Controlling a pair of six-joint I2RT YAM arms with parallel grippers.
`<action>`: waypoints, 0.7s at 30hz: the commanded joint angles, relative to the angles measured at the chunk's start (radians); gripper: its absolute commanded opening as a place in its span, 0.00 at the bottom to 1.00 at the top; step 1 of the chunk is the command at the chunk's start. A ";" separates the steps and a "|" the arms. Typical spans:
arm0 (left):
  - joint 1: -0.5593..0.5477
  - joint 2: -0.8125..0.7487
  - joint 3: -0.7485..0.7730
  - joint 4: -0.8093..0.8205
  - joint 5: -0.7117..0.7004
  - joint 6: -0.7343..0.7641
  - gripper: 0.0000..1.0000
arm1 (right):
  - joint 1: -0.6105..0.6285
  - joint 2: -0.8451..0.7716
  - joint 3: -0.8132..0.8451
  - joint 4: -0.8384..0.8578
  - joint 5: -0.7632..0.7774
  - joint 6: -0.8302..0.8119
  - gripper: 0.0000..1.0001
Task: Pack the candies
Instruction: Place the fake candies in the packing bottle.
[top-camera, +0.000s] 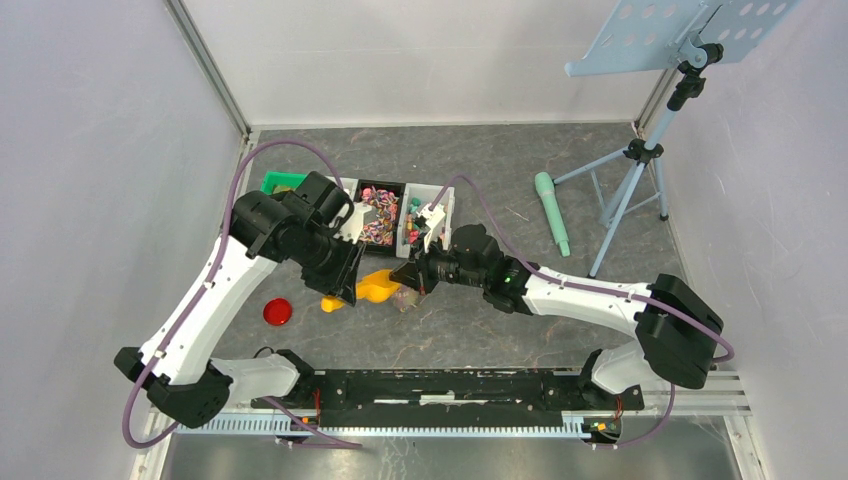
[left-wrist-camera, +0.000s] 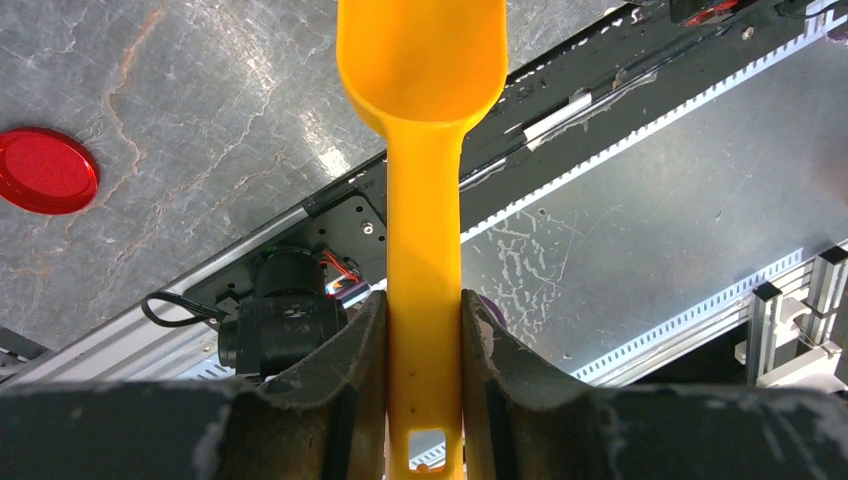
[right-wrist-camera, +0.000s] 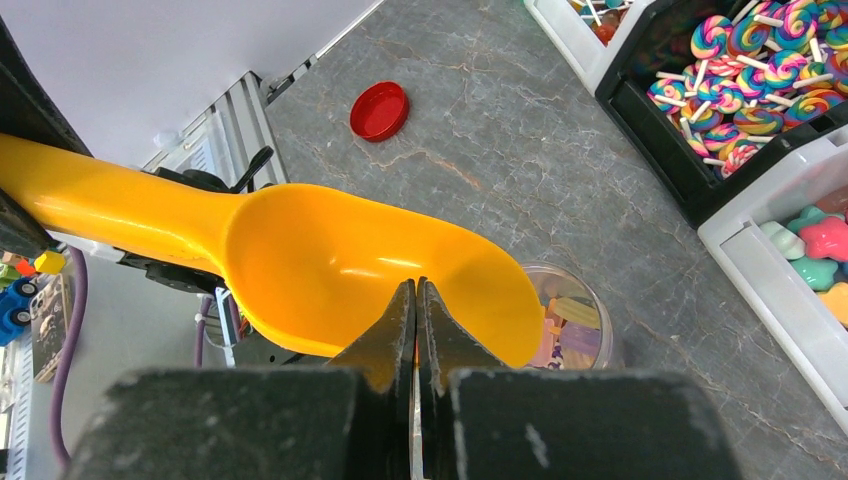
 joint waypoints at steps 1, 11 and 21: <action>-0.001 -0.018 0.053 -0.043 -0.025 0.016 0.02 | 0.015 0.009 0.021 0.008 -0.003 -0.011 0.00; -0.001 0.003 0.139 0.005 -0.104 0.011 0.02 | 0.020 0.024 0.057 -0.003 0.026 -0.029 0.00; 0.000 -0.046 0.146 0.067 -0.283 0.049 0.02 | -0.049 -0.080 0.147 -0.132 0.071 -0.064 0.20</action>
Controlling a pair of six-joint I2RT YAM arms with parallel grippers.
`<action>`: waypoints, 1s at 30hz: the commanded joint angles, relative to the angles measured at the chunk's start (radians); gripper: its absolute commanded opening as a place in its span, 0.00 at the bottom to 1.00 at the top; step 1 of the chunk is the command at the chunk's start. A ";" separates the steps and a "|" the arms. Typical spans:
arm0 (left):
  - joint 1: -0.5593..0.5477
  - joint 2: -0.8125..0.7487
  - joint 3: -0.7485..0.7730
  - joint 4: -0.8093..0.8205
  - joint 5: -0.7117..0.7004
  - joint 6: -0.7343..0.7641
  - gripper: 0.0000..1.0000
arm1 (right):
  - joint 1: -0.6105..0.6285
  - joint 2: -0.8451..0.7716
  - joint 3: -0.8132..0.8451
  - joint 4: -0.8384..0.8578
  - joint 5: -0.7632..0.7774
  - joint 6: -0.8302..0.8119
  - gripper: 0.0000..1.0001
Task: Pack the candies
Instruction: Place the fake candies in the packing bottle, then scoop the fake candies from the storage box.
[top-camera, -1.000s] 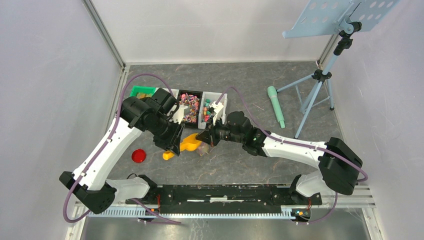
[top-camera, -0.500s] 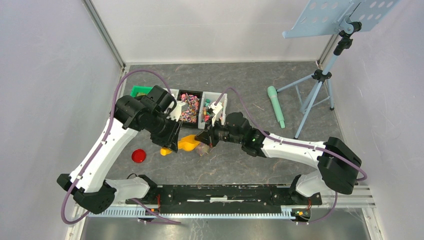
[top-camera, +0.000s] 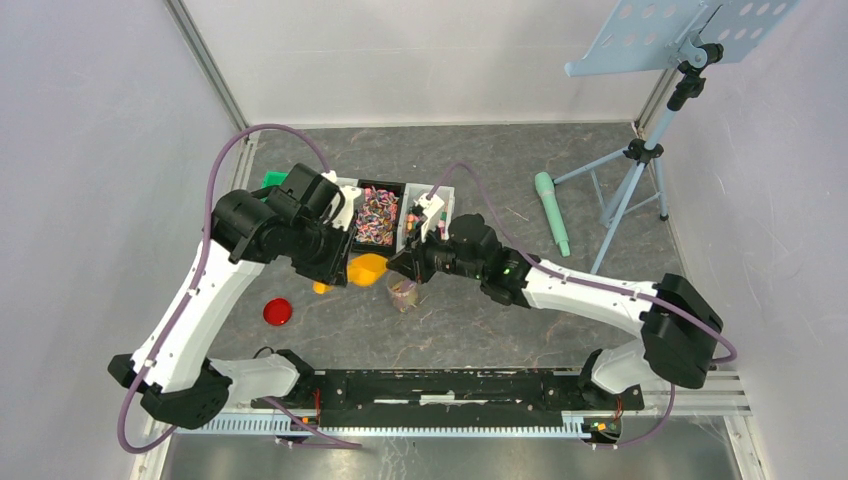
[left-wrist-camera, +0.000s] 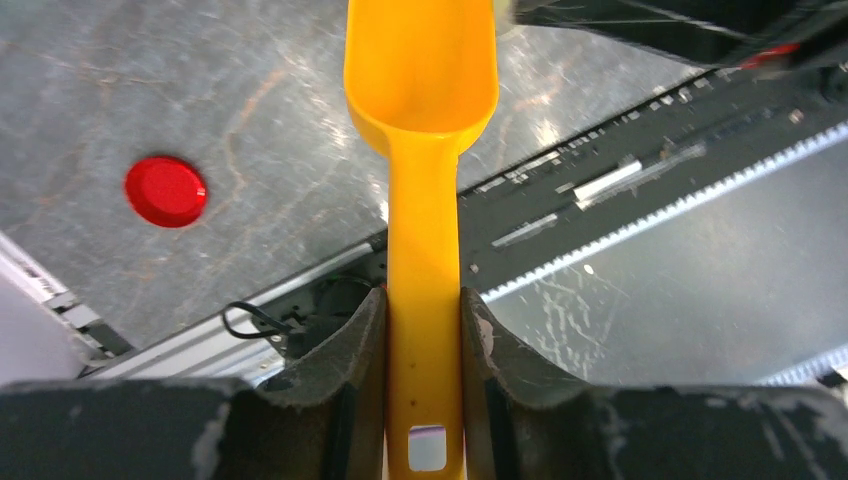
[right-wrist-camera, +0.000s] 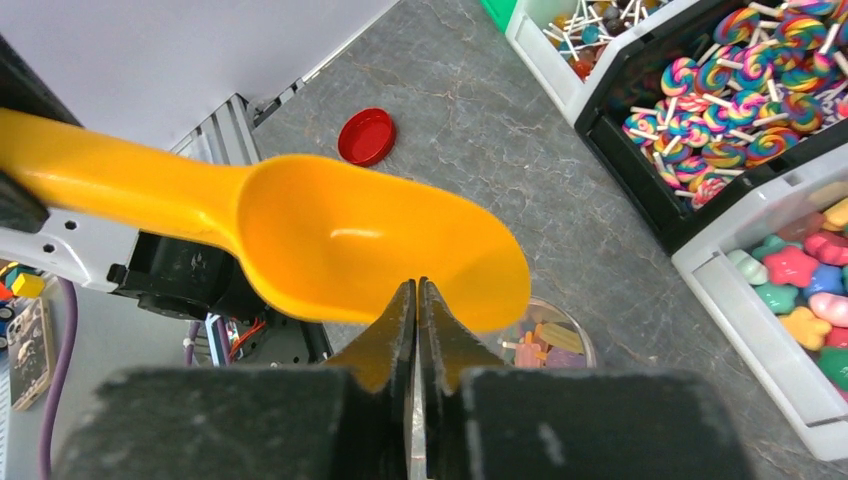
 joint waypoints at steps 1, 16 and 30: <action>0.002 -0.044 0.049 0.062 -0.168 0.056 0.02 | -0.056 -0.116 0.057 -0.077 0.024 -0.048 0.26; 0.239 0.058 -0.081 0.374 -0.237 0.165 0.02 | -0.109 -0.634 -0.100 -0.415 0.251 -0.180 0.98; 0.613 0.132 -0.064 0.390 -0.322 0.342 0.02 | -0.109 -0.790 -0.138 -0.626 0.439 -0.324 0.98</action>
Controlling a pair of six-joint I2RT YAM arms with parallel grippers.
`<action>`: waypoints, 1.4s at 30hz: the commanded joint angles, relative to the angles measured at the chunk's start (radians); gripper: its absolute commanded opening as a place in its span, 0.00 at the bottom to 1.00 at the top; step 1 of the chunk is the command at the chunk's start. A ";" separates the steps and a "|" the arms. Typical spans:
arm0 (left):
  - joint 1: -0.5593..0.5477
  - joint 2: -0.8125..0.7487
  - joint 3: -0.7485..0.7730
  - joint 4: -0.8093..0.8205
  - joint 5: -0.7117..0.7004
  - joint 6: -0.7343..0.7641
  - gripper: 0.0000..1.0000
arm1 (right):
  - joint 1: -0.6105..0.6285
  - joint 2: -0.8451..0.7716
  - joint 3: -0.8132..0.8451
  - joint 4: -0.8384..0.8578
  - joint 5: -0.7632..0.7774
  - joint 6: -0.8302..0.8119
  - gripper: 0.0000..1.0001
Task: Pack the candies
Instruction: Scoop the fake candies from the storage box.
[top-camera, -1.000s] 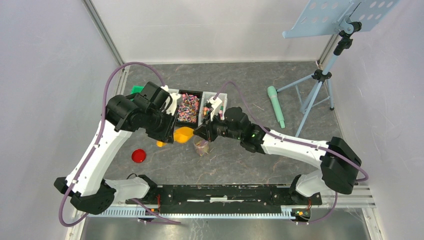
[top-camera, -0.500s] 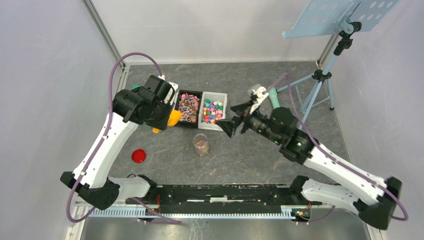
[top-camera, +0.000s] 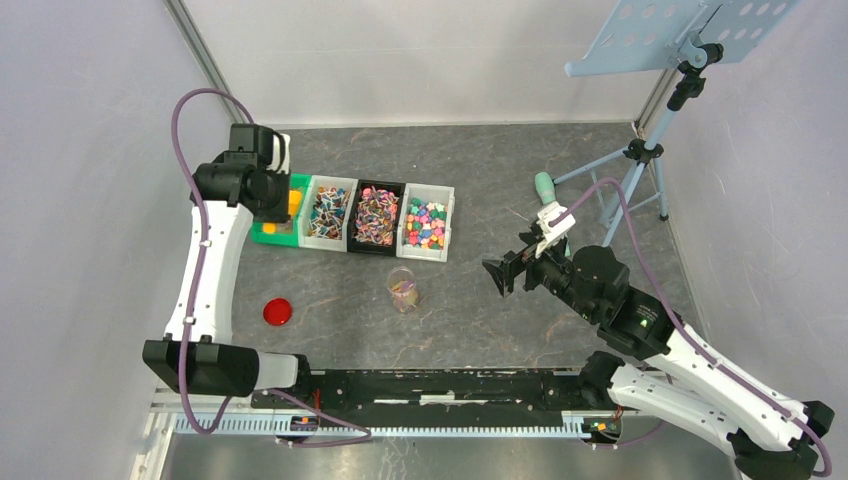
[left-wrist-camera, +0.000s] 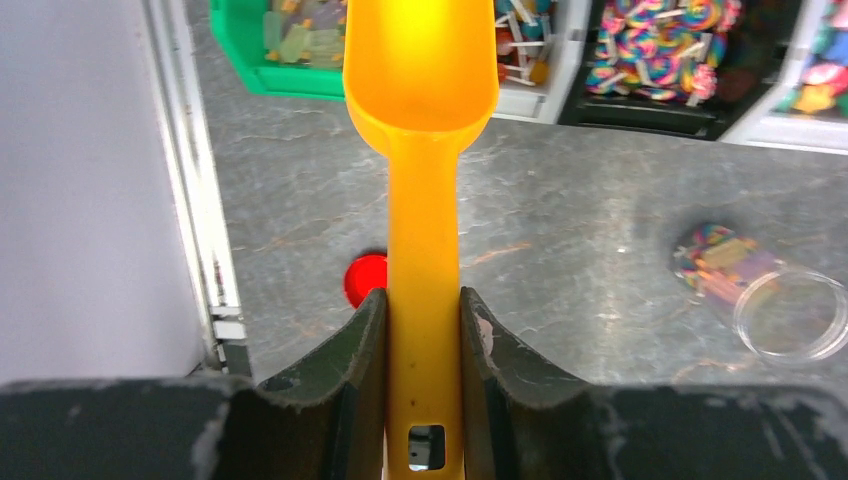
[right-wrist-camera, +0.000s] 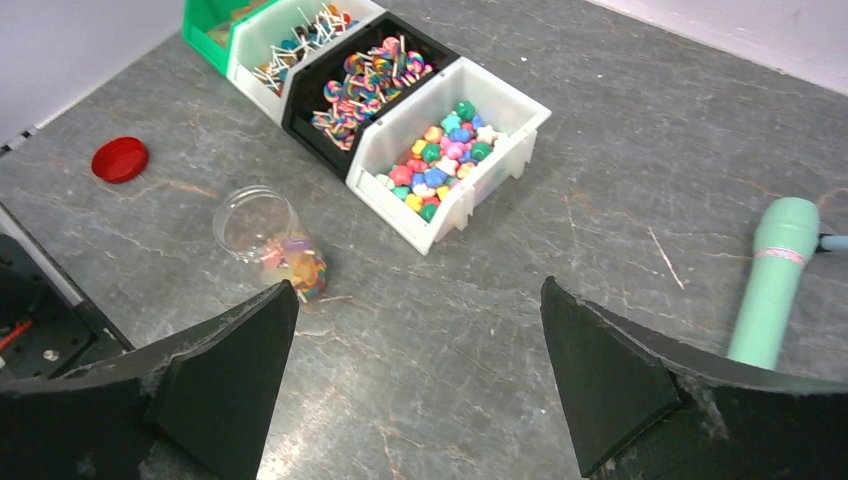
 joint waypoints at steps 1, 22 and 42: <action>0.093 0.010 0.011 0.028 -0.045 0.097 0.02 | 0.000 -0.006 0.040 -0.079 0.052 -0.052 0.98; 0.210 0.263 0.111 -0.021 -0.001 0.085 0.02 | 0.001 -0.026 0.104 -0.133 0.098 -0.065 0.98; 0.211 0.355 0.131 -0.024 0.016 0.094 0.02 | 0.000 0.061 0.140 -0.124 -0.040 -0.047 0.98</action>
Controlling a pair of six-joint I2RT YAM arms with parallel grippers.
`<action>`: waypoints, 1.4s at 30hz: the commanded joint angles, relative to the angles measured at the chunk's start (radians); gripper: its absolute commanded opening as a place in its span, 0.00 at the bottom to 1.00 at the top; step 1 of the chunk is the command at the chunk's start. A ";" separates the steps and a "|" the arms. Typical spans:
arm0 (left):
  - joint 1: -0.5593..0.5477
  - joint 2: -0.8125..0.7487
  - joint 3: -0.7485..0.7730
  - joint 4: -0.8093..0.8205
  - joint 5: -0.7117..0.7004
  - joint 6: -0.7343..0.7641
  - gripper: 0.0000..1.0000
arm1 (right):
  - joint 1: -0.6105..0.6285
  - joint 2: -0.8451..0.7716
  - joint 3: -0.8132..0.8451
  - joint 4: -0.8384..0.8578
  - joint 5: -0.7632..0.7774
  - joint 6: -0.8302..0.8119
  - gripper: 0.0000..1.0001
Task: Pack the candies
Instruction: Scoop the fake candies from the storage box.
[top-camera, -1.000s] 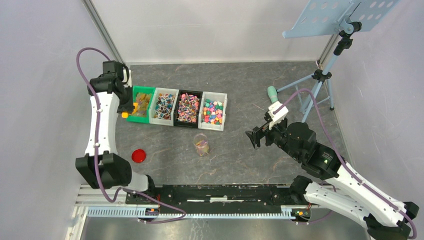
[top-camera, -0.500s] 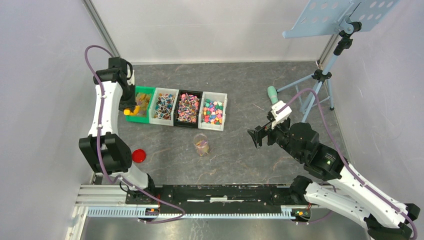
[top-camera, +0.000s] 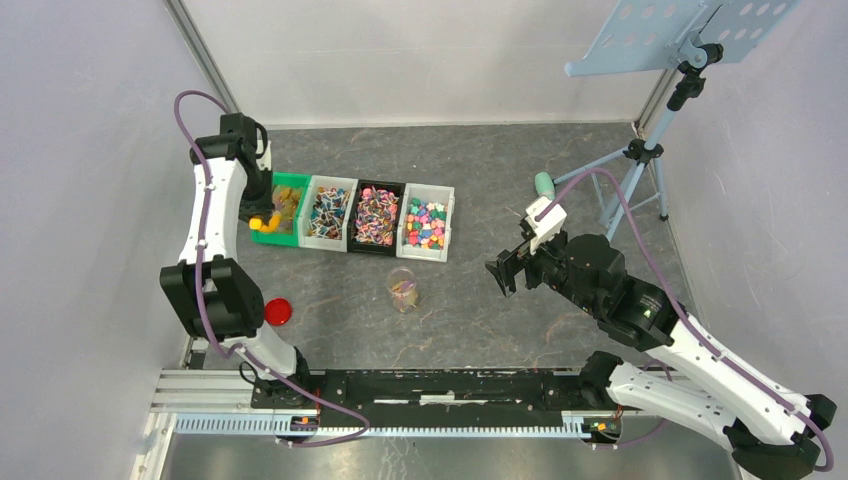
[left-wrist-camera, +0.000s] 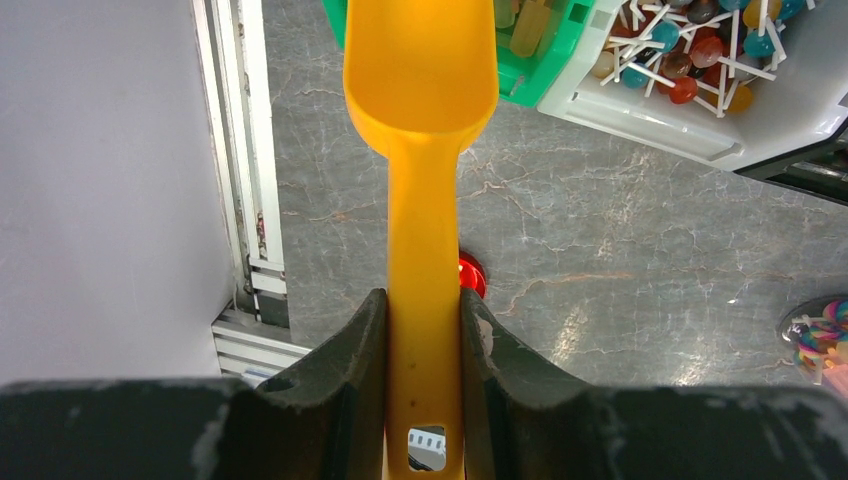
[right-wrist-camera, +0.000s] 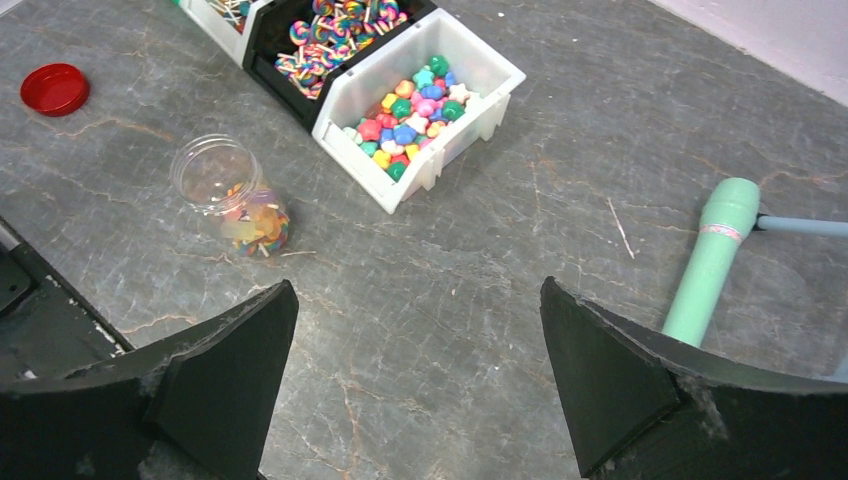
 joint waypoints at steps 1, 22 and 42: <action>0.005 0.065 0.052 -0.013 0.012 0.055 0.02 | 0.001 -0.006 0.014 0.045 -0.052 0.027 0.98; 0.004 0.138 0.028 0.108 0.014 0.051 0.02 | 0.000 0.056 0.056 0.089 -0.063 -0.003 0.98; 0.004 0.039 -0.223 0.353 0.097 0.019 0.02 | 0.000 0.037 -0.011 0.183 -0.027 0.018 0.98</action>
